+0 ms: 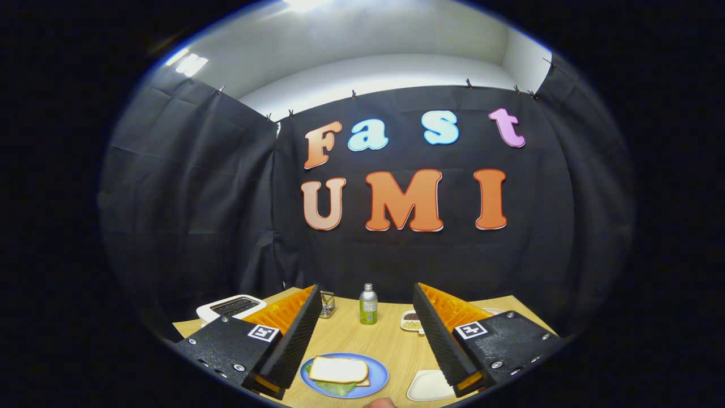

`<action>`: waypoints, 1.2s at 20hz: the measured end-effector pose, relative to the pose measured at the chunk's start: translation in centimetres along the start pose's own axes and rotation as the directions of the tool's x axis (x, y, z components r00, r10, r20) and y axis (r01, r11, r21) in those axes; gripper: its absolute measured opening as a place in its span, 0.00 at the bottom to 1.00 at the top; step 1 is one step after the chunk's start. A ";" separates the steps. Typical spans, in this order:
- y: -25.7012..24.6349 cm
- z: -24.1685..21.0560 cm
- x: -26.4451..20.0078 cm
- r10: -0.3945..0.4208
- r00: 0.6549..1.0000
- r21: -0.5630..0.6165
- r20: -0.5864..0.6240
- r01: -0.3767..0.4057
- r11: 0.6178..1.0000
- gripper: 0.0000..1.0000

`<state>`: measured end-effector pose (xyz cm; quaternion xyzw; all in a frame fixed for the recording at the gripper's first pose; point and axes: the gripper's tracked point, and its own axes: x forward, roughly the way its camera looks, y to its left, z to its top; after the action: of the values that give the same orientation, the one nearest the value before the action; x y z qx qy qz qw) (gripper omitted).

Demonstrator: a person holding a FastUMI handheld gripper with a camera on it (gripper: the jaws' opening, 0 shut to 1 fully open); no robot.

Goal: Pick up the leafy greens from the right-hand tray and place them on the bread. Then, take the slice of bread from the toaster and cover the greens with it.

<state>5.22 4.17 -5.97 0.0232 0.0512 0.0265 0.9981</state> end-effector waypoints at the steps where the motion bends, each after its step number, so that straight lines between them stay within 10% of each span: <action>1: -0.3 0.8 -0.7 -0.020 0.999 -0.010 0.026 0.020 1.000 0.97; 24: -2.3 4.1 -6.0 -0.085 0.974 -0.018 0.208 0.091 0.996 0.97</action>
<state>-0.21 1.37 -1.39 0.0099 -0.0523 -0.0197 0.9984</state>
